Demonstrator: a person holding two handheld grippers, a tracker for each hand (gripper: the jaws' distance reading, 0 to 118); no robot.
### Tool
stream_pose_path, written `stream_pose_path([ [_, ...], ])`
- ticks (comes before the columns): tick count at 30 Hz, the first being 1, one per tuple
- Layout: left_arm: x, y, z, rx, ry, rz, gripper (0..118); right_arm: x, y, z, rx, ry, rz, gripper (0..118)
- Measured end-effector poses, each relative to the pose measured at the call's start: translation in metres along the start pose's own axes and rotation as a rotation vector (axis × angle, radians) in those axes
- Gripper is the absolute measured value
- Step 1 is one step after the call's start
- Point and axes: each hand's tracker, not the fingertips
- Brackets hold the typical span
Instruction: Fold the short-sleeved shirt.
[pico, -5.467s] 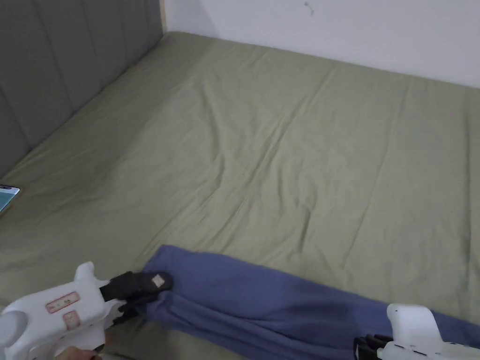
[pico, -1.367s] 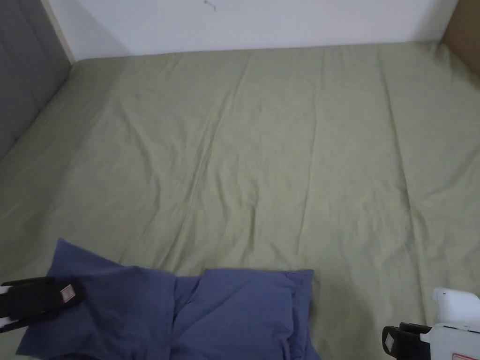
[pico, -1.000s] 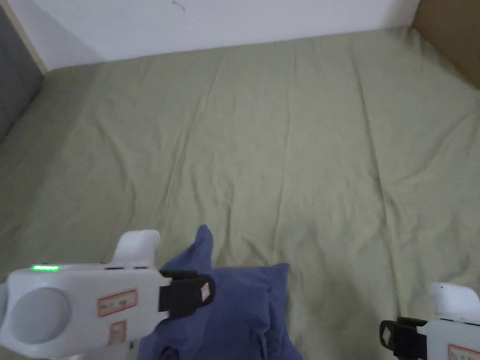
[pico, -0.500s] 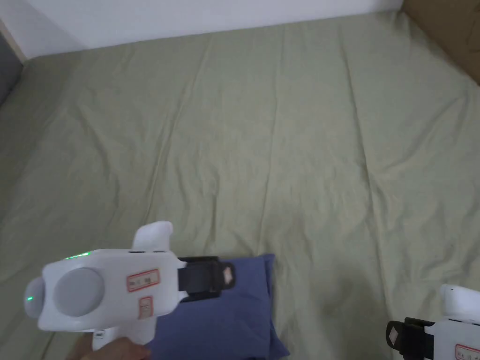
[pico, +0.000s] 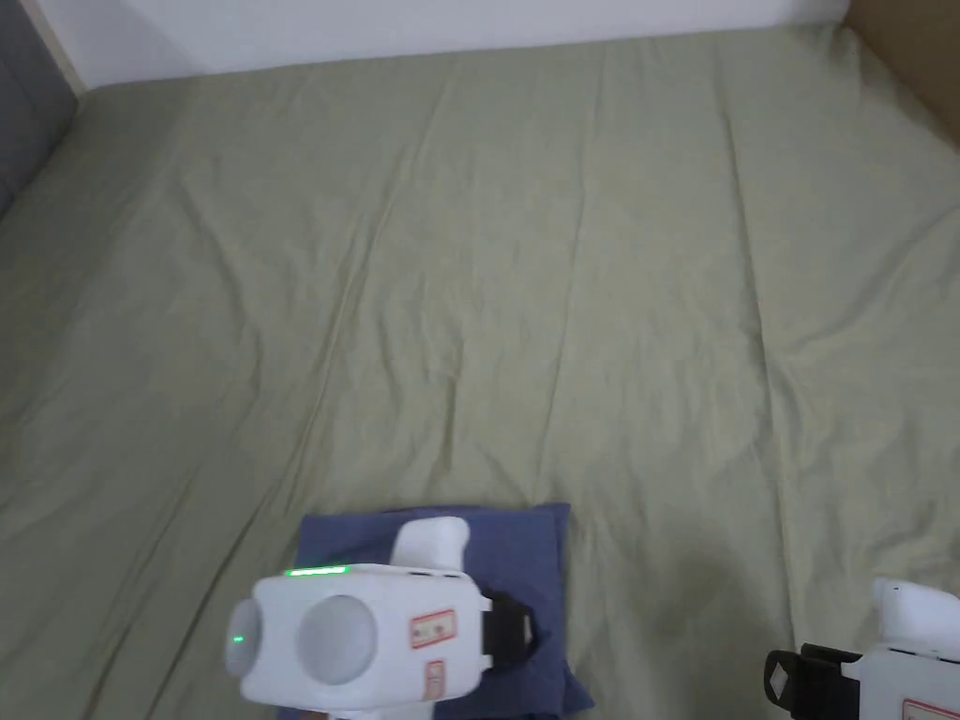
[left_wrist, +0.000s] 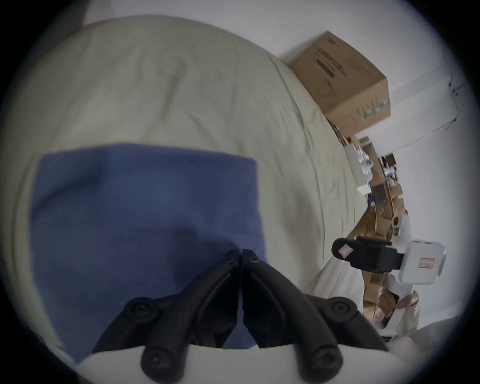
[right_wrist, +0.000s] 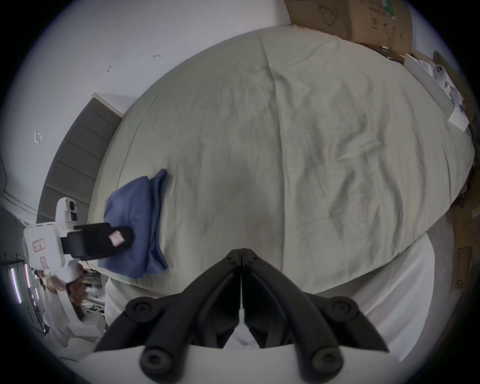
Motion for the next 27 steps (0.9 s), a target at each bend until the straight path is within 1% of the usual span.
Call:
stream_pose_path([
  [2, 0.002, -0.001, -0.004, -0.008, -0.015, -0.032, 2, 0.003, 0.001, 0.002, 0.005, -0.006, -0.006, 1],
  [3, 0.019, 0.006, -0.022, -0.023, -0.048, -0.041, 1, 0.003, 0.001, 0.002, 0.004, -0.009, -0.005, 1],
  [5, 0.025, 0.007, -0.022, -0.045, -0.123, -0.037, 1, 0.003, 0.001, 0.002, 0.002, -0.018, 0.003, 1],
  [6, 0.027, 0.007, -0.021, -0.043, -0.140, -0.077, 1, 0.002, 0.001, 0.001, -0.001, -0.018, 0.010, 1],
  [7, 0.048, 0.000, -0.030, -0.054, -0.141, -0.116, 1, 0.000, 0.002, 0.001, -0.002, -0.019, 0.012, 1],
  [8, 0.049, -0.001, -0.029, -0.058, -0.135, -0.126, 1, -0.003, 0.002, 0.000, -0.004, -0.019, 0.018, 1],
  [10, 0.034, -0.001, -0.017, -0.044, -0.155, -0.100, 1, -0.011, 0.005, -0.001, -0.013, -0.013, 0.041, 1],
  [11, 0.036, -0.003, -0.013, -0.010, -0.185, -0.058, 1, -0.016, 0.007, -0.002, -0.015, -0.009, 0.059, 1],
  [13, 0.007, -0.004, 0.015, 0.058, -0.217, 0.033, 1, -0.032, 0.013, -0.005, -0.020, 0.008, 0.112, 1],
  [15, -0.027, -0.005, 0.048, 0.142, -0.247, 0.119, 1, -0.053, 0.020, -0.013, -0.035, 0.037, 0.192, 1],
  [17, -0.058, -0.016, 0.082, 0.204, -0.243, 0.194, 2, -0.074, 0.027, -0.026, -0.037, 0.051, 0.278, 1],
  [18, -0.074, -0.022, 0.097, 0.226, -0.237, 0.219, 4, -0.087, 0.029, -0.032, -0.041, 0.058, 0.326, 1],
  [20, -0.106, -0.032, 0.126, 0.259, -0.189, 0.245, 30, -0.109, 0.032, -0.046, -0.043, 0.068, 0.391, 1],
  [21, -0.105, -0.032, 0.122, 0.266, -0.156, 0.262, 46, -0.118, 0.034, -0.054, -0.055, 0.074, 0.416, 1],
  [22, -0.118, -0.035, 0.130, 0.261, -0.127, 0.274, 68, -0.127, 0.034, -0.059, -0.065, 0.091, 0.442, 1],
  [23, -0.134, -0.045, 0.136, 0.261, -0.119, 0.284, 82, -0.135, 0.033, -0.065, -0.073, 0.107, 0.462, 1],
  [24, -0.144, -0.048, 0.136, 0.262, -0.129, 0.290, 91, -0.141, 0.033, -0.071, -0.078, 0.105, 0.470, 1],
  [25, -0.156, -0.050, 0.135, 0.262, -0.146, 0.304, 97, -0.145, 0.031, -0.079, -0.091, 0.099, 0.502, 1],
  [27, -0.172, -0.049, 0.130, 0.254, -0.158, 0.352, 97, -0.152, 0.029, -0.089, -0.098, 0.055, 0.540, 1],
])
